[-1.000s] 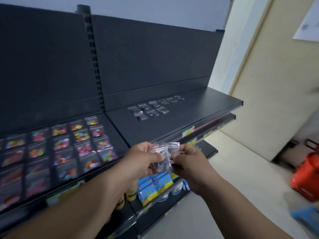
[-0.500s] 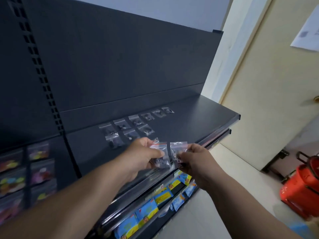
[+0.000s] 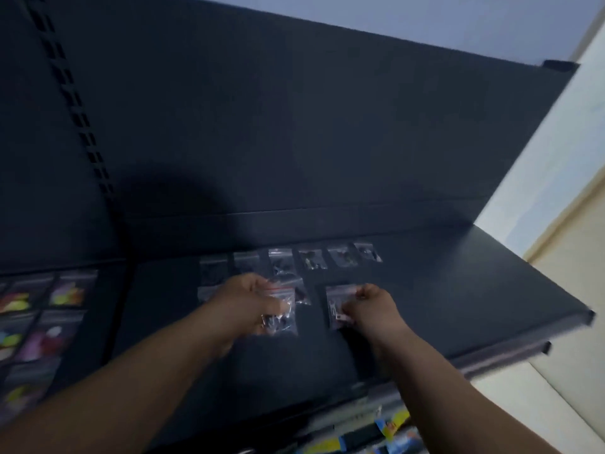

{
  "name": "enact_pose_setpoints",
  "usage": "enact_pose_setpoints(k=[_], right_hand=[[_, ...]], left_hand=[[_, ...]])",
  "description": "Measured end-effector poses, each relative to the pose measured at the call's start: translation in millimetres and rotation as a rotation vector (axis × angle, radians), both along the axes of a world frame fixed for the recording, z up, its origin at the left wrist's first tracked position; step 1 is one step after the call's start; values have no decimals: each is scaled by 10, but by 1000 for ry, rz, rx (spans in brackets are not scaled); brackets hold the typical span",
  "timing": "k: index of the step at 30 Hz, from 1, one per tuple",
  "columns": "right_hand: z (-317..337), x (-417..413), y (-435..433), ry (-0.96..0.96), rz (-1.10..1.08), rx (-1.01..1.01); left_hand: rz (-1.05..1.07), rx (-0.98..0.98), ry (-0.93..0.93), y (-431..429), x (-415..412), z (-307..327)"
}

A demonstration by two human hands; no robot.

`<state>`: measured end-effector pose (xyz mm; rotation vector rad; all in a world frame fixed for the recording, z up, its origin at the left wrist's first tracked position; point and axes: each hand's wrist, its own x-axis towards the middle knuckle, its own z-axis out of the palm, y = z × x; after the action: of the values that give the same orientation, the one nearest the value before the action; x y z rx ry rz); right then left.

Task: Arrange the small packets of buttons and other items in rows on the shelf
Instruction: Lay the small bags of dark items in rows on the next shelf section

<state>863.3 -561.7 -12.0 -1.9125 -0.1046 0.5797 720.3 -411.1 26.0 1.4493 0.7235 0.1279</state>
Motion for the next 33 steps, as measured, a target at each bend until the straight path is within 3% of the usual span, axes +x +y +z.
enact_pose_setpoints(k=[5, 9, 11, 14, 24, 30, 33], right_hand=[[-22, 380, 128, -54, 188, -15], [-66, 581, 4, -643, 457, -362], [-117, 645, -75, -807, 578, -320], [-244, 690, -140, -909, 818, -279], [-364, 829, 31, -1099, 967, -240], [-376, 838, 62, -1075, 966, -206], [-253, 771, 26, -954, 834, -123]], left_hand=[[161, 13, -18, -99, 259, 9], [239, 22, -6, -202, 357, -29], [269, 22, -6, -254, 392, -46], [309, -3, -28, -316, 463, -71], [371, -10, -61, -518, 553, -46], [399, -3, -69, -564, 558, -45], [406, 11, -81, -585, 575, -43]])
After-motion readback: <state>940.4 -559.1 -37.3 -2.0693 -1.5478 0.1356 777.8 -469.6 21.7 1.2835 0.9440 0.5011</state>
